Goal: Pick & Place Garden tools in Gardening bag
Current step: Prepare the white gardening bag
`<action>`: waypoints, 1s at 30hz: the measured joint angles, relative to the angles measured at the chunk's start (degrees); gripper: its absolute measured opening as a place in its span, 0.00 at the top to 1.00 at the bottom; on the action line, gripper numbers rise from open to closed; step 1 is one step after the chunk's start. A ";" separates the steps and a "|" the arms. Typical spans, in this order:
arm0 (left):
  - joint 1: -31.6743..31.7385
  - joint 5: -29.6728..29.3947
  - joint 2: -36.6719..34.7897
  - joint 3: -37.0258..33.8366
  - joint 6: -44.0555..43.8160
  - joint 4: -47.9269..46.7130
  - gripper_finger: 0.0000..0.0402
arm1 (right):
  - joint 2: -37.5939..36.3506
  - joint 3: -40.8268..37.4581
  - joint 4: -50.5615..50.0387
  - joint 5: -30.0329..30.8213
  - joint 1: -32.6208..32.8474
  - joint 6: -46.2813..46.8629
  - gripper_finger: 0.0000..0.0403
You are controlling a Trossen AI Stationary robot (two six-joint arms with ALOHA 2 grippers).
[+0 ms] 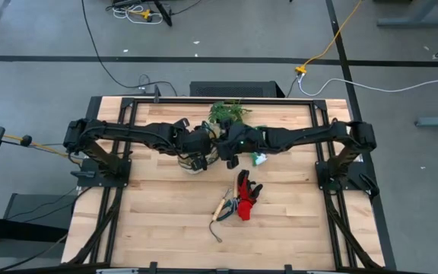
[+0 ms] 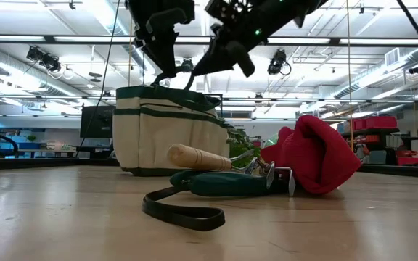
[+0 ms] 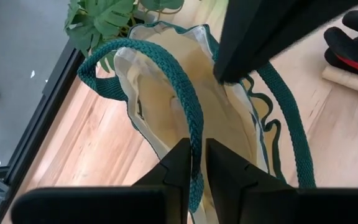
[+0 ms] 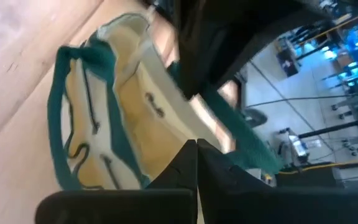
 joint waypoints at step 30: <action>2.76 -9.53 0.00 0.04 0.79 -2.73 0.94 | 7.76 0.00 -1.74 -6.71 -0.09 -0.15 1.00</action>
